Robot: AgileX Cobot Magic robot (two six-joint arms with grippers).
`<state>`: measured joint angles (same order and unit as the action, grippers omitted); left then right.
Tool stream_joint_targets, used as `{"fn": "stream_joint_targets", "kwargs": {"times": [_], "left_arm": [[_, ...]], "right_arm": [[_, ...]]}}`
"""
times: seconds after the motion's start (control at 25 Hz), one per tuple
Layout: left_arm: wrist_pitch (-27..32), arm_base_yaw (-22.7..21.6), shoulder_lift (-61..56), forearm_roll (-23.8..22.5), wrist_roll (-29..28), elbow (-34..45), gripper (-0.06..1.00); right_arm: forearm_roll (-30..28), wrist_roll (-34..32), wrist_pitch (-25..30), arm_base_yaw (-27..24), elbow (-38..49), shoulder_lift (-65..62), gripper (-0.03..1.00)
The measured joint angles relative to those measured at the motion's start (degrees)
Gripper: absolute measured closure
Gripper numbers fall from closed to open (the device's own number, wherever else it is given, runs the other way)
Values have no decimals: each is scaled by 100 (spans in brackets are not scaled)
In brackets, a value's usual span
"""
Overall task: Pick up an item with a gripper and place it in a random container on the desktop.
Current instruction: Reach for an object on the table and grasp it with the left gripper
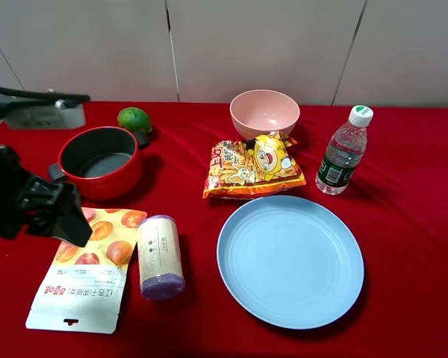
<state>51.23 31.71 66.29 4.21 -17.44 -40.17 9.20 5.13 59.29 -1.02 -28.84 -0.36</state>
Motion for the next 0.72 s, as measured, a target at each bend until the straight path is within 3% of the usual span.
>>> {"fn": "stream_joint_targets", "kwargs": {"times": [0.36,0.72], "left_arm": [[-597,810,889,-68,-1061,-4,6],[-1015,1136,1870,-68,-1534,-440,6]], "right_arm": [[0,0,0,0,0,0,28],[0,0,0,0,0,0,28]]}}
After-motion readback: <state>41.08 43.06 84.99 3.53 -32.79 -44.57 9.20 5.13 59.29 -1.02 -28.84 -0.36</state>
